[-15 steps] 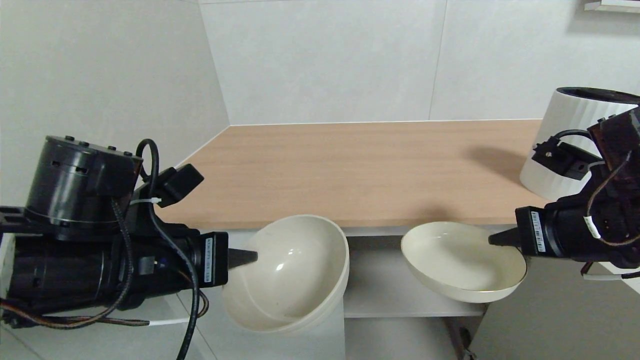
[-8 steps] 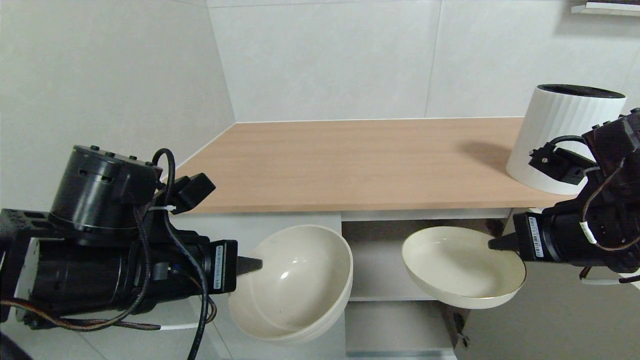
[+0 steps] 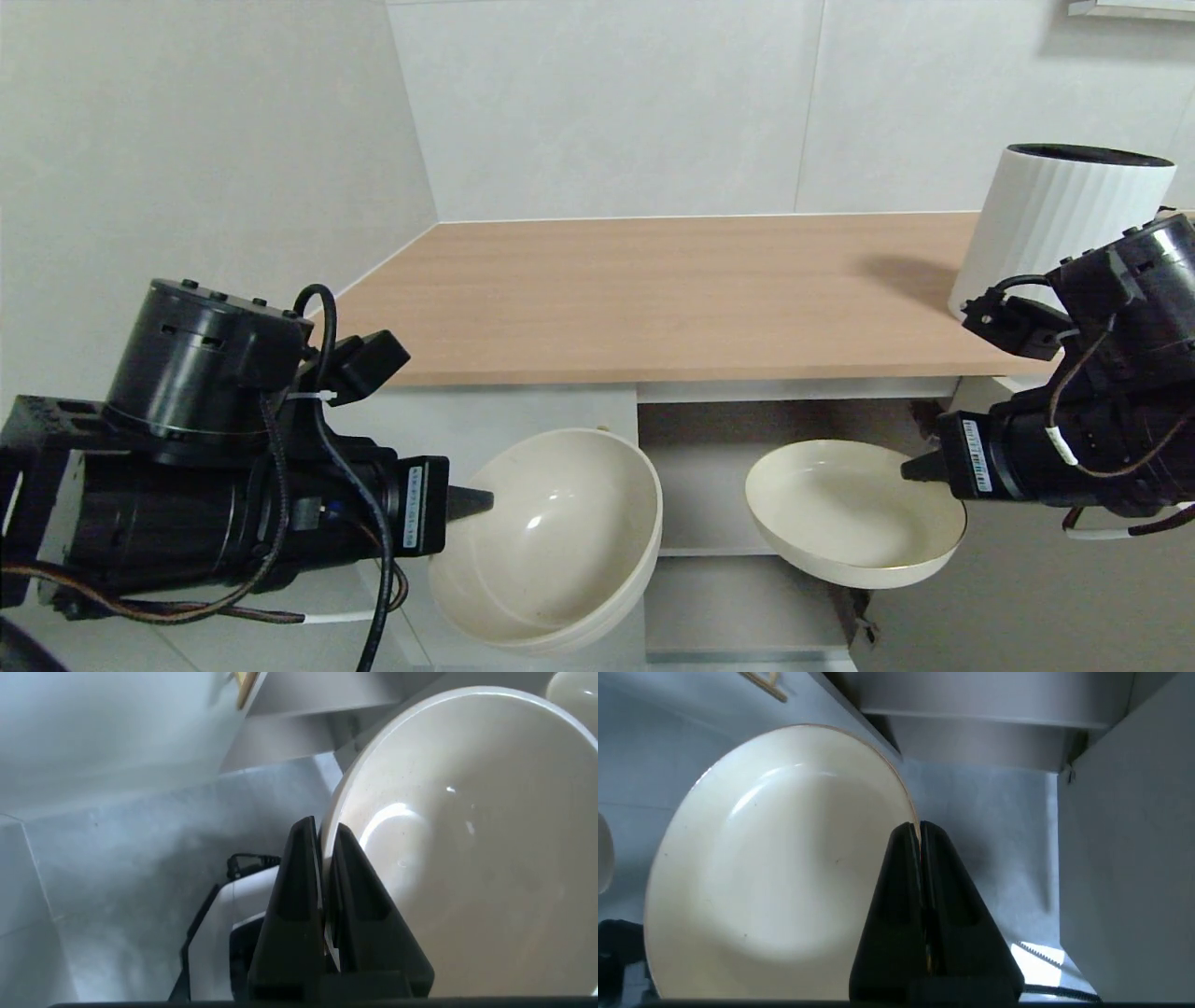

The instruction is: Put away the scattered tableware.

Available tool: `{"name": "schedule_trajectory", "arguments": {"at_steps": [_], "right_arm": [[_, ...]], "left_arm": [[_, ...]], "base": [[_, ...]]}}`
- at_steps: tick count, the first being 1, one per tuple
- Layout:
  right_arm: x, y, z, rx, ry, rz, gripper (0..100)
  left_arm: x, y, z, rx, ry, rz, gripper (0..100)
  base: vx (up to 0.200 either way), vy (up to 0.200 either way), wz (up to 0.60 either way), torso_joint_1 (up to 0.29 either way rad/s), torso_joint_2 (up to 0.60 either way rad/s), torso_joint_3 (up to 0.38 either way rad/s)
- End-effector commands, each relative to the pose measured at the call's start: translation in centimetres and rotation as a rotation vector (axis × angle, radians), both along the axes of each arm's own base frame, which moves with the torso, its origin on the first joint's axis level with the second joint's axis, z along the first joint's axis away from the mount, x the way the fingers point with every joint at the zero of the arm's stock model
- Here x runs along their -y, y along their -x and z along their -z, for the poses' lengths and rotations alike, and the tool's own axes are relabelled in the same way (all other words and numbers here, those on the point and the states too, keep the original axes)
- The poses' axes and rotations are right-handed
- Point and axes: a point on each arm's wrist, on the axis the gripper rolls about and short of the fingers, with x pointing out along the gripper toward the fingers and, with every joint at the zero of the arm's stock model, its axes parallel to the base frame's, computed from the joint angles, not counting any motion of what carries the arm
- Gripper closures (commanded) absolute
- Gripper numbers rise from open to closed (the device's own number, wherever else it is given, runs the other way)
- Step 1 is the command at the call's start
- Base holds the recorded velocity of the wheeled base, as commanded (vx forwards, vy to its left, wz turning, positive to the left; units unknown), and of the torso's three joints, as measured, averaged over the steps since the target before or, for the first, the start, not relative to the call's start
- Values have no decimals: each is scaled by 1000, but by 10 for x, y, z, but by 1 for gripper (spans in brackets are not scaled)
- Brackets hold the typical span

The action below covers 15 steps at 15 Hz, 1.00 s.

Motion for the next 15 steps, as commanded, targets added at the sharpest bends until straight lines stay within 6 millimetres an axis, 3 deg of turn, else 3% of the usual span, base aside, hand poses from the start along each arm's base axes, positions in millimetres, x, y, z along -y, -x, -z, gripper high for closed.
{"name": "schedule_trajectory", "arguments": {"at_steps": [1,10,15], "right_arm": [[-1,-2,2,-9,5,-1,100],[-3,-4,8,-25,29,-17,100],[-5,-8,12,-29,32,-17,100]], "left_arm": [[2,0,1,-5,-3,6,100],[3,-2,4,-15,-7,7,100],[3,-1,4,-16,-9,8,100]], "base": [[0,0,0,-144,398,271],[0,0,0,-117,434,310],[0,0,0,-17,72,46]]}}
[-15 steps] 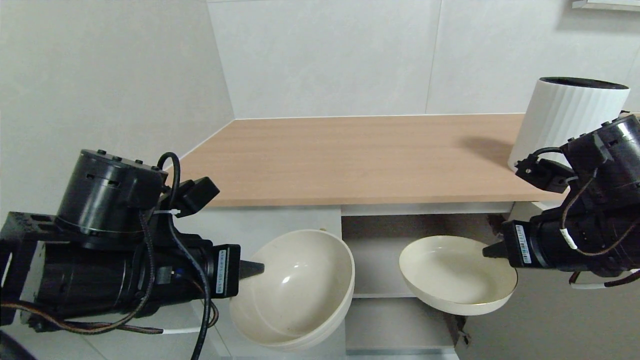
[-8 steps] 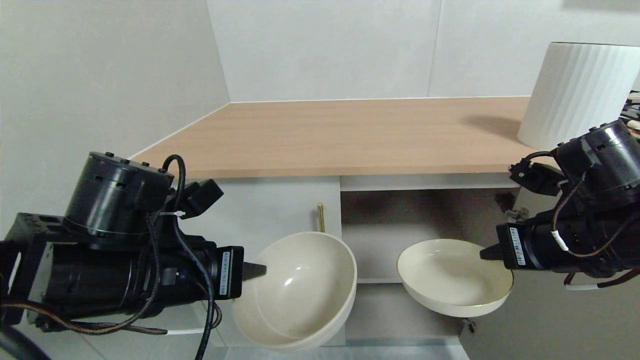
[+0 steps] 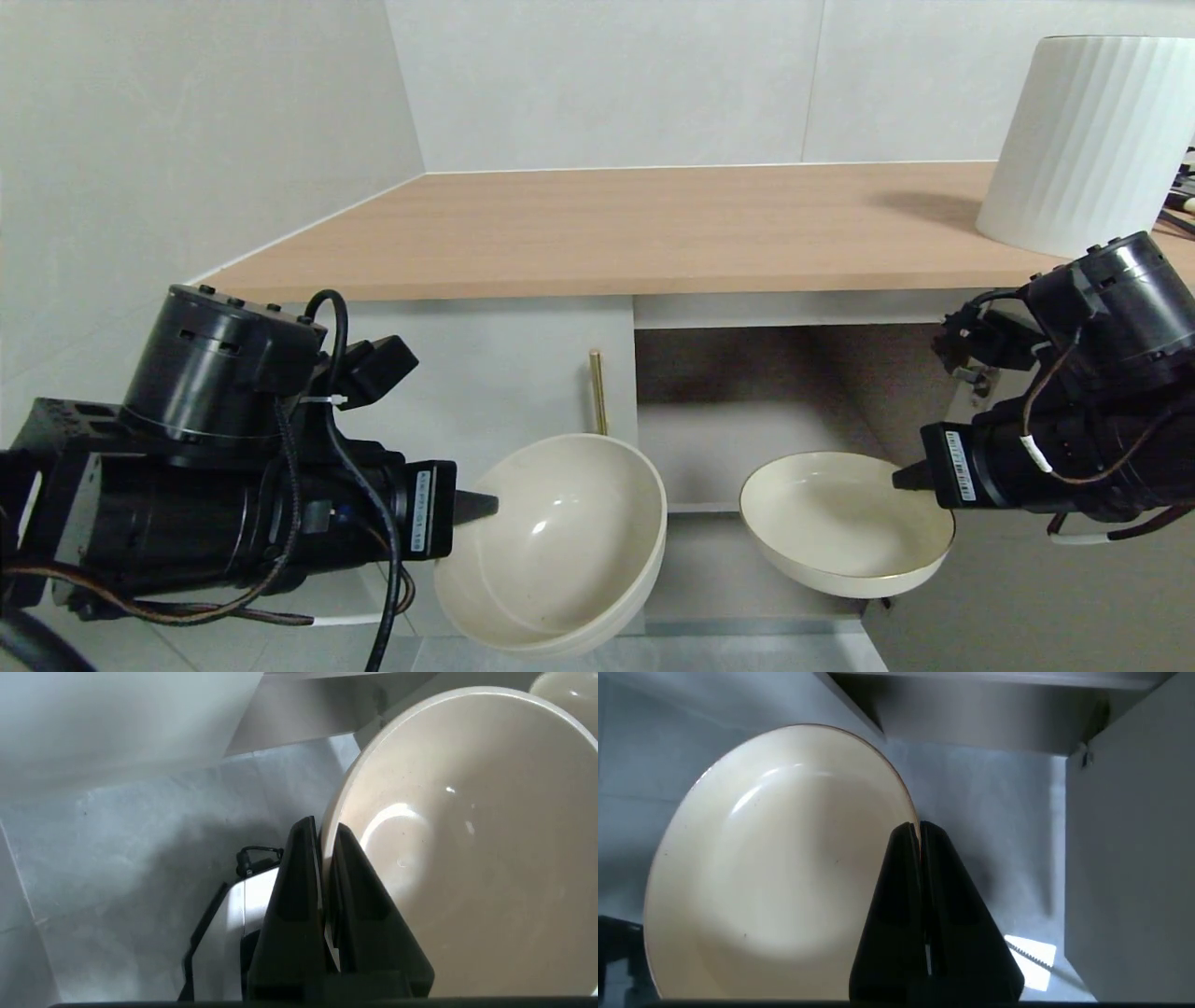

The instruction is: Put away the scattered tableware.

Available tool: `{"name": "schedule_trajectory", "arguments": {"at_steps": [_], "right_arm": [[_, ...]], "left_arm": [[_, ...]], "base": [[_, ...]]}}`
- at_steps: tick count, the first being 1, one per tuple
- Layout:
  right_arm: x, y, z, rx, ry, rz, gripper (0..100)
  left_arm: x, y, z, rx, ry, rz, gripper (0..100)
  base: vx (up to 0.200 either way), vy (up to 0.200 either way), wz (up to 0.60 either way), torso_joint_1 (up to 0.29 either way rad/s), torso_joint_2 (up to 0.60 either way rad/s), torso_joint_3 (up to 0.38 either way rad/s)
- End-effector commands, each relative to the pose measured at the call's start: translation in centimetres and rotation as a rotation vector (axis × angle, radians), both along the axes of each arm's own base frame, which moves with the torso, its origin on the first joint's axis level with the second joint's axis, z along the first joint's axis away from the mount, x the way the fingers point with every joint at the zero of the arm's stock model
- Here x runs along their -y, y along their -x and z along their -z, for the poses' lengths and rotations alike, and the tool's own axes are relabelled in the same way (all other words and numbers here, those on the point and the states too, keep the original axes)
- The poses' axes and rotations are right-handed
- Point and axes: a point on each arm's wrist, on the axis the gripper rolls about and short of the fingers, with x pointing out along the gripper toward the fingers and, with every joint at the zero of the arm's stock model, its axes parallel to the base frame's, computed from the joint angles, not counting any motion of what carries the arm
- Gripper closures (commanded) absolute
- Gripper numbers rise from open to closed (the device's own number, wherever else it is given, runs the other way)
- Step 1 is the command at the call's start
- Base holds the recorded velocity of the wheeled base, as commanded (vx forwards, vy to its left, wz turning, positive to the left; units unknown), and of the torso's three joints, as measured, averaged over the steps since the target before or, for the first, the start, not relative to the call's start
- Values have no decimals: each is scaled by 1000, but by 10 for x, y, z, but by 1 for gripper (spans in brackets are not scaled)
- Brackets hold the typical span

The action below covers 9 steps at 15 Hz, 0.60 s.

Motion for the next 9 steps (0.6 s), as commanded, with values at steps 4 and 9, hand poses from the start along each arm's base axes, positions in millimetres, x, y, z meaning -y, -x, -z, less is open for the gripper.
{"name": "schedule_trajectory", "arguments": {"at_steps": [4,9], "right_arm": [[-22,-35,53,-32,51,18,100],[-49,-80,143,57,47,64,100]], "left_arm": [[1,-1,2,-9,-4,0,100],[2,-3,5,-21,-11,-4,100]], "base": [[0,0,0,0,0,0],[0,0,0,0,0,0]]}}
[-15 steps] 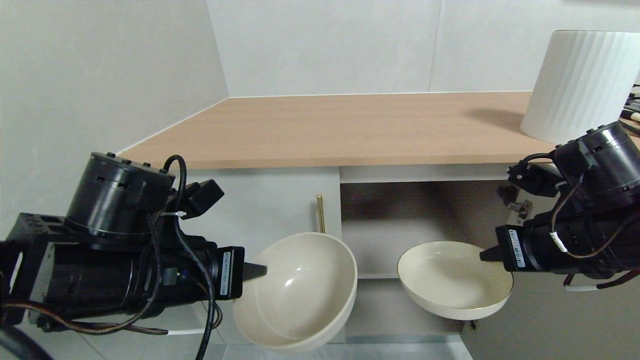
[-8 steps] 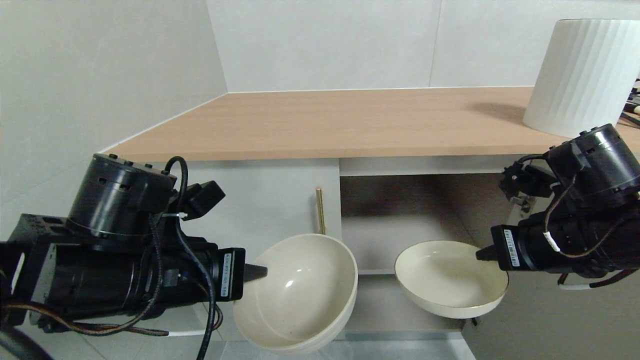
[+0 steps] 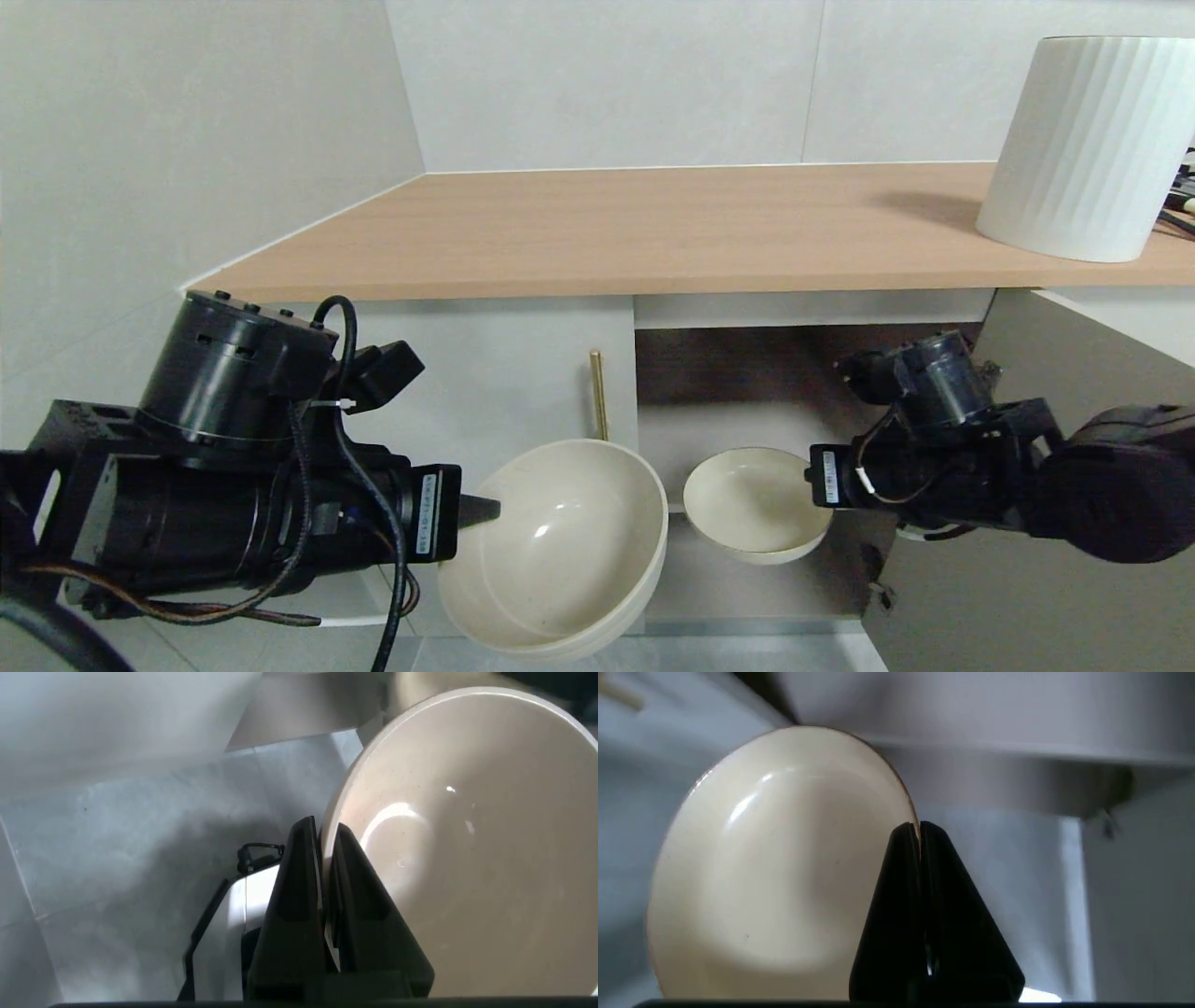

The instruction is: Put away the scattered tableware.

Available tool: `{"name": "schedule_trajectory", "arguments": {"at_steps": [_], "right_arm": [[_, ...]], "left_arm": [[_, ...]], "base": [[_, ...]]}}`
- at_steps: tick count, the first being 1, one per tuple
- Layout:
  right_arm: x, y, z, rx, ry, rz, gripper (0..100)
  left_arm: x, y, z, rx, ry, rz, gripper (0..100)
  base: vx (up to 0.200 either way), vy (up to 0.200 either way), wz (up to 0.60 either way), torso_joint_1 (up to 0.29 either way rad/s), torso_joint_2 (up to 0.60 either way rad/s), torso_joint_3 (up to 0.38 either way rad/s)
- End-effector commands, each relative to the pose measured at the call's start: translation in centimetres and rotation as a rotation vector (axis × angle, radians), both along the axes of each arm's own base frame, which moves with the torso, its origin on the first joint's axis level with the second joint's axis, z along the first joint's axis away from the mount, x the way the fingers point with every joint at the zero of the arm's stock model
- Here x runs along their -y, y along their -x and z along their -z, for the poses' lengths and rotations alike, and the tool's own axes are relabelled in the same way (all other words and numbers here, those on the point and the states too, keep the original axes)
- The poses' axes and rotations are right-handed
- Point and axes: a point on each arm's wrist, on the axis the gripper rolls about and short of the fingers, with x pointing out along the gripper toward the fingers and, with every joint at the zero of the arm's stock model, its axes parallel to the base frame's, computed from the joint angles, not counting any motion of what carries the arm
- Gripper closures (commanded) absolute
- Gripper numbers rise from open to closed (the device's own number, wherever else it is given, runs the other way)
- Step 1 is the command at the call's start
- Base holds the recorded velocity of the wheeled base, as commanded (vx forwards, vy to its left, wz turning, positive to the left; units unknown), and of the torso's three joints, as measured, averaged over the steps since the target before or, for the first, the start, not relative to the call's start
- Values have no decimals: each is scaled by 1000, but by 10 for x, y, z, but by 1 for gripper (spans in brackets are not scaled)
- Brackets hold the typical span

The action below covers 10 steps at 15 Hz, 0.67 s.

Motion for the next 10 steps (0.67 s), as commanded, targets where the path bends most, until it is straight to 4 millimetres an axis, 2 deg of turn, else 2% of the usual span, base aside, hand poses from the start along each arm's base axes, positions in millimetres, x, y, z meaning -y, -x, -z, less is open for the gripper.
{"name": "schedule_trajectory", "arguments": {"at_steps": [1,3,6,7,10], "right_arm": [[-9,-26,68,-51,62,52,100],[-5,-49,92,-9,79,127,100],[0,-71,106,-6,82,172,100],[4,-86,117,6,102,224,100],[3,-108,134,21,97,305,100]], "left_arm": [[1,-1,2,-8,-4,0,100],[1,-2,2,-8,-4,-1,100],[2,-3,3,-14,-6,-2,100],[2,-3,4,-17,-7,0,100],[3,-4,5,-22,-10,0,100]], "base": [[0,0,0,0,0,0],[0,0,0,0,0,0],[0,0,0,0,0,0],[0,0,0,0,0,0],[0,0,0,0,0,0]]}}
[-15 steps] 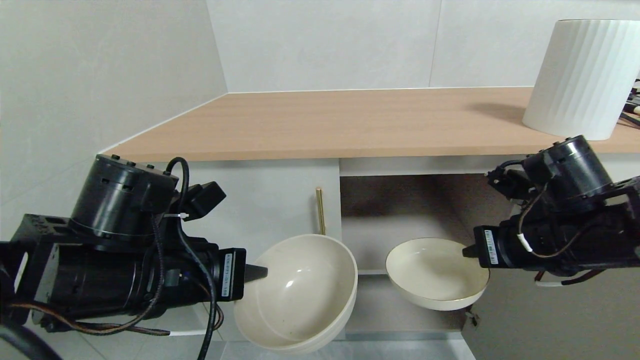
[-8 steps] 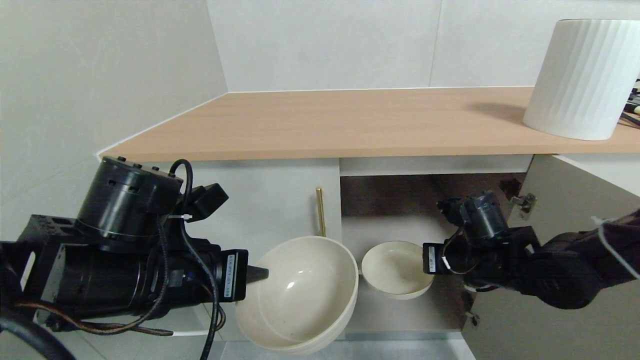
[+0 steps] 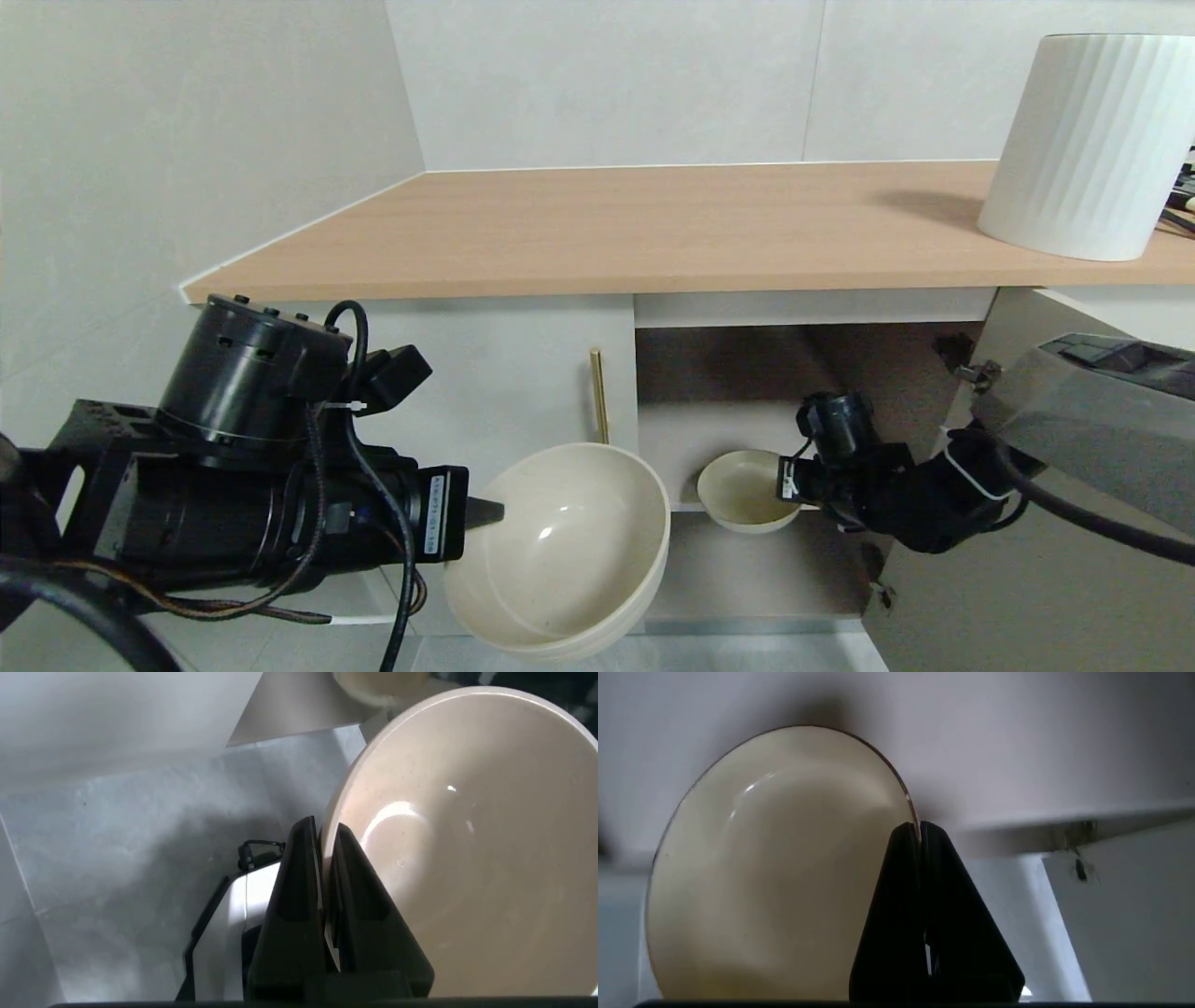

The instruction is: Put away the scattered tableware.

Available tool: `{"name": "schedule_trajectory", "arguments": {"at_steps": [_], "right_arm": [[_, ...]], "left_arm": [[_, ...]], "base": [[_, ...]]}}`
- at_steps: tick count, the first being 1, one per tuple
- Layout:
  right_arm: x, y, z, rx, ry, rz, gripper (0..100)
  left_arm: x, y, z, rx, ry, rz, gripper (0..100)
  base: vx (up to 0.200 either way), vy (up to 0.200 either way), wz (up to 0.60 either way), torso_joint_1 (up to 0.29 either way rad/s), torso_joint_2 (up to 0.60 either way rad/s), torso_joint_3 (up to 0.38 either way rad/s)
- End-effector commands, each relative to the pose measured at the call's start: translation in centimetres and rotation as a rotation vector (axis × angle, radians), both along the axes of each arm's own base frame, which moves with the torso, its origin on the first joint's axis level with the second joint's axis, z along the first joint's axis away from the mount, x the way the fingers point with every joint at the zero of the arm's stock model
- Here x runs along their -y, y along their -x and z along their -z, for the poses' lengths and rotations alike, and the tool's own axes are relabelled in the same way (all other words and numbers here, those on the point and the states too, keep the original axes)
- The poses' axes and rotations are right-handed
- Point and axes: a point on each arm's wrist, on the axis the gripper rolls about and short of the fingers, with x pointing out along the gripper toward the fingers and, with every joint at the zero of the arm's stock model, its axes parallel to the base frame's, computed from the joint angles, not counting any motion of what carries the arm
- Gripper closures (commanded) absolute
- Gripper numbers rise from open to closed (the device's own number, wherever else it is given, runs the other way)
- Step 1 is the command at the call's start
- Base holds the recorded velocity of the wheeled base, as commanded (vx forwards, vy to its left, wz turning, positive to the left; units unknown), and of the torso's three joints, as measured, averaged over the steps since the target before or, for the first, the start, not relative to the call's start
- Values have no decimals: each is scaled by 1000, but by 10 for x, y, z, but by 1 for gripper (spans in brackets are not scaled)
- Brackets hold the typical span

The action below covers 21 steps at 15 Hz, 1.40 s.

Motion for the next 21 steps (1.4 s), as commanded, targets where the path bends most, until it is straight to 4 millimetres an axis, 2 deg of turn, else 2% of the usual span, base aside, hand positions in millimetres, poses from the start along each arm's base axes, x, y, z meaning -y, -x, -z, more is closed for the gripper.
{"name": "schedule_trajectory", "arguments": {"at_steps": [1,6,10,14,21], "right_arm": [[1,-17,30,-30,15,41,100],[-1,-39,42,20,50,140,100],[-3,-45,44,37,48,162,100],[1,-65,46,91,63,233,100],[3,-68,46,100,63,244,100]], "left_arm": [[1,-1,2,-7,-4,0,100],[1,-1,2,-8,-6,-1,100],[1,-2,3,-11,-6,-3,100],[1,-3,4,-16,-10,-3,100],[1,-3,4,-16,-10,-3,100]], "base": [[0,0,0,0,0,0],[0,0,0,0,0,0],[0,0,0,0,0,0],[0,0,0,0,0,0],[0,0,0,0,0,0]]}}
